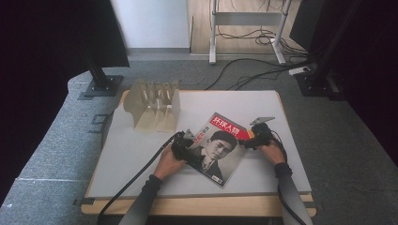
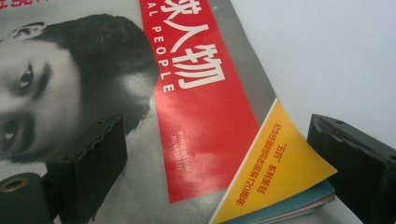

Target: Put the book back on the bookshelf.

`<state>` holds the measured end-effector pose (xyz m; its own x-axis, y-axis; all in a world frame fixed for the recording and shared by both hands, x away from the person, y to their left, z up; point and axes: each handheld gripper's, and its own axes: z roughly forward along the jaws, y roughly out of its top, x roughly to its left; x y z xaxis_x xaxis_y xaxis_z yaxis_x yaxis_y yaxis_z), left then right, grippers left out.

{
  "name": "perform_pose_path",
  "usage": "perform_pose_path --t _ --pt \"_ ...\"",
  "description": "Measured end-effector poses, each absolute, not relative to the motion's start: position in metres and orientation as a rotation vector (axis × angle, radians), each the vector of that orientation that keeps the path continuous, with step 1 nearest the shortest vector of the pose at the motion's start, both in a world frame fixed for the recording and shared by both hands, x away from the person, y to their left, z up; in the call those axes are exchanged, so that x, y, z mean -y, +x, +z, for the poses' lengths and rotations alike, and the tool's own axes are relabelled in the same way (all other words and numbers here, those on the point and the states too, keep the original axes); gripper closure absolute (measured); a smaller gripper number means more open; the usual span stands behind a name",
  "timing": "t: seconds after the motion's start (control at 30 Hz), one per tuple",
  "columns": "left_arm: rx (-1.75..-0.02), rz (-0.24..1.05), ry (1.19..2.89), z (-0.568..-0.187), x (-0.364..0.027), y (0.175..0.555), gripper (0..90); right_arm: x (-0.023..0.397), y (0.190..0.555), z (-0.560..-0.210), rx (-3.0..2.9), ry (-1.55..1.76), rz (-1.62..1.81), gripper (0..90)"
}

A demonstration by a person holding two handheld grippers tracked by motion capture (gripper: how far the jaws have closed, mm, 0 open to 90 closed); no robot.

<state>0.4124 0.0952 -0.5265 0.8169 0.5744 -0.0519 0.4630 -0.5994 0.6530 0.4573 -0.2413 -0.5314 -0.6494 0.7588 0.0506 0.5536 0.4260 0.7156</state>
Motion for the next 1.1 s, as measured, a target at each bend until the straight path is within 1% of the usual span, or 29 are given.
perform_pose_path --t 0.17,0.4,0.57,0.73,0.97,1.1 --pt "-0.754 0.208 2.319 -0.526 -0.102 0.403 0.0 0.238 0.447 -0.533 -2.399 1.124 1.065 5.5" --pt "-0.742 0.193 2.354 -0.524 -0.114 0.383 0.0 0.226 0.419 -0.534 -2.389 1.115 1.077 5.3" --pt "-0.741 0.198 2.340 -0.525 -0.122 0.368 0.0 0.219 0.405 -0.534 -2.394 1.107 1.080 5.3" --pt "-0.742 0.204 2.324 -0.526 -0.125 0.361 0.0 0.216 0.399 -0.530 -2.408 1.122 1.037 5.1" --pt "-0.748 0.211 2.321 -0.526 -0.127 0.357 0.0 0.231 0.372 -0.520 -2.332 1.146 0.994 2.4" --pt "-0.756 0.218 2.318 -0.526 -0.126 0.353 0.0 0.239 0.357 -0.526 -2.340 1.151 0.971 2.3"
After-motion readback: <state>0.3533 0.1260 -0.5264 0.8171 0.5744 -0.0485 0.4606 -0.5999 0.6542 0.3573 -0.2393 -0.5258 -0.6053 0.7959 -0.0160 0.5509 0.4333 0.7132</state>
